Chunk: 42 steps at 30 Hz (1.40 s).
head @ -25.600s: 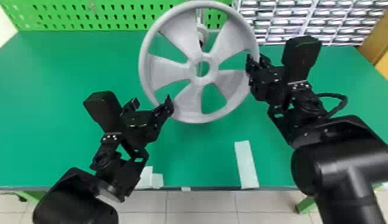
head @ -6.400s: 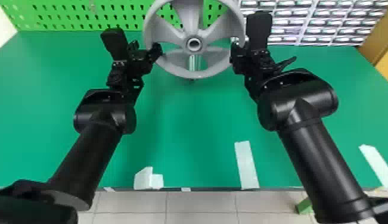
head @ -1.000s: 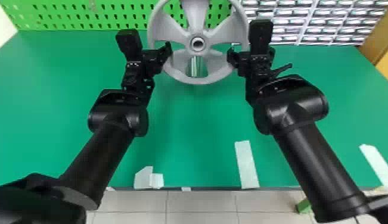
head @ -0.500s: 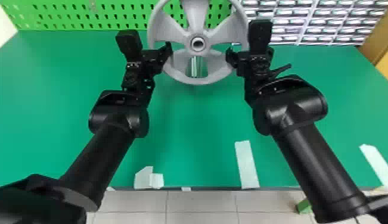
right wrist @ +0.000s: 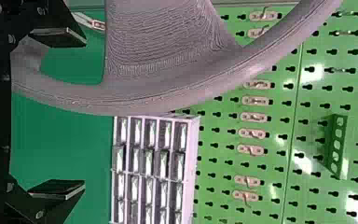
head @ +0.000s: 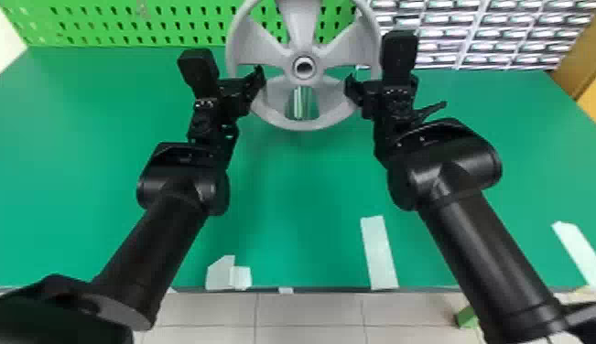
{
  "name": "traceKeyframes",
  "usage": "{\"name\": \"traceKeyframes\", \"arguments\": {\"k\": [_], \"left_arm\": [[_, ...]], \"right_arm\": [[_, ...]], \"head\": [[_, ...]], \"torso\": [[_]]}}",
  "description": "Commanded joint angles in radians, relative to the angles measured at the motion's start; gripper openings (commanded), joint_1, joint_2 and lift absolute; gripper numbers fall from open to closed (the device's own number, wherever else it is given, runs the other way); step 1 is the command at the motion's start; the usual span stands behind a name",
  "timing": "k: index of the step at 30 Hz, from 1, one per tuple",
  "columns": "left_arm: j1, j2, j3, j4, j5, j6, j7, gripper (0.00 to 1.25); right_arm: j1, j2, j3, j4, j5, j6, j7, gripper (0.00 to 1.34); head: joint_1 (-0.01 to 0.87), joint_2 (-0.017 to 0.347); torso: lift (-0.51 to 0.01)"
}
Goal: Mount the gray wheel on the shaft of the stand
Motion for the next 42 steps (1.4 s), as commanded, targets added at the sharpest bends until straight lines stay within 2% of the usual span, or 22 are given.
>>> {"name": "traceKeyframes", "arguments": {"k": [1,16,28,42], "left_arm": [[0.015,0.0,0.006,-0.022,-0.01,0.012,0.0,0.94],[0.069,0.002,0.032,-0.122,-0.032,0.053,0.0,0.94],[0.124,0.014,0.041,-0.208,-0.041,0.098,0.0,0.94],[0.214,0.023,0.079,-0.353,-0.062,0.129,0.002,0.94]], "right_arm": [[0.011,-0.001,-0.005,-0.017,-0.001,0.0,0.0,1.12],[0.041,-0.007,-0.013,-0.081,-0.006,0.006,0.0,1.12],[0.071,-0.009,-0.026,-0.127,-0.007,0.018,-0.002,1.12],[0.127,-0.021,-0.03,-0.193,-0.018,0.026,0.0,1.12]], "head": [[0.865,0.052],[0.865,0.052],[0.865,0.052],[0.865,0.052]], "torso": [[-0.101],[-0.101],[-0.101],[-0.101]]}}
